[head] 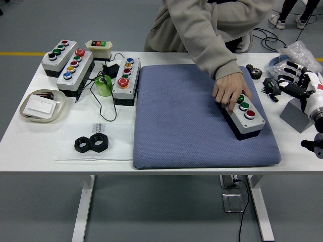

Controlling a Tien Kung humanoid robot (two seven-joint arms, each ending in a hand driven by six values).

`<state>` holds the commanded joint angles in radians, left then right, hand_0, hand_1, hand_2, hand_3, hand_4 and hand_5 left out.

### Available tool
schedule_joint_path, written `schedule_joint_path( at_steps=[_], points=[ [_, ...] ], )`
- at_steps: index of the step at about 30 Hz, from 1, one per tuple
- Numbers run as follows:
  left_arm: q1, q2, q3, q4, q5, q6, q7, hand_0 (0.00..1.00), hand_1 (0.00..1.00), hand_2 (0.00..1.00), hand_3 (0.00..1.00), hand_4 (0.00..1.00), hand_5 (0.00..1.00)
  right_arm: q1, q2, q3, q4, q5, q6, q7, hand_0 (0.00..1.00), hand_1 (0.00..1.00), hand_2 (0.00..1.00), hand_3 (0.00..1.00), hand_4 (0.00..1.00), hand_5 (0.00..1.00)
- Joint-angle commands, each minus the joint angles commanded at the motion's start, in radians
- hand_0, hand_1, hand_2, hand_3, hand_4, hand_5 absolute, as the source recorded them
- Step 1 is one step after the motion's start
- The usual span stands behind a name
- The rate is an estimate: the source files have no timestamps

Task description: Pick up the button,place it on the desk,press the button,press the button

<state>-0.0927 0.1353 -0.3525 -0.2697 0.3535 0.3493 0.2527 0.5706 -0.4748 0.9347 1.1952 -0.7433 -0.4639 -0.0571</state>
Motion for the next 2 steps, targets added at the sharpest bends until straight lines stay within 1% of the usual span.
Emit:
schedule_joint_path(
  at_steps=[2],
  points=[
    [0.001,0.0,-0.001,0.0,0.002,0.0,0.0,0.746,0.783,0.853,0.772,0.542,0.998,0.0,0.0,-0.001,0.001,-0.017,0.007,-0.005,0.92,0.834,0.864,0.867,0.632,0.071]
  ],
)
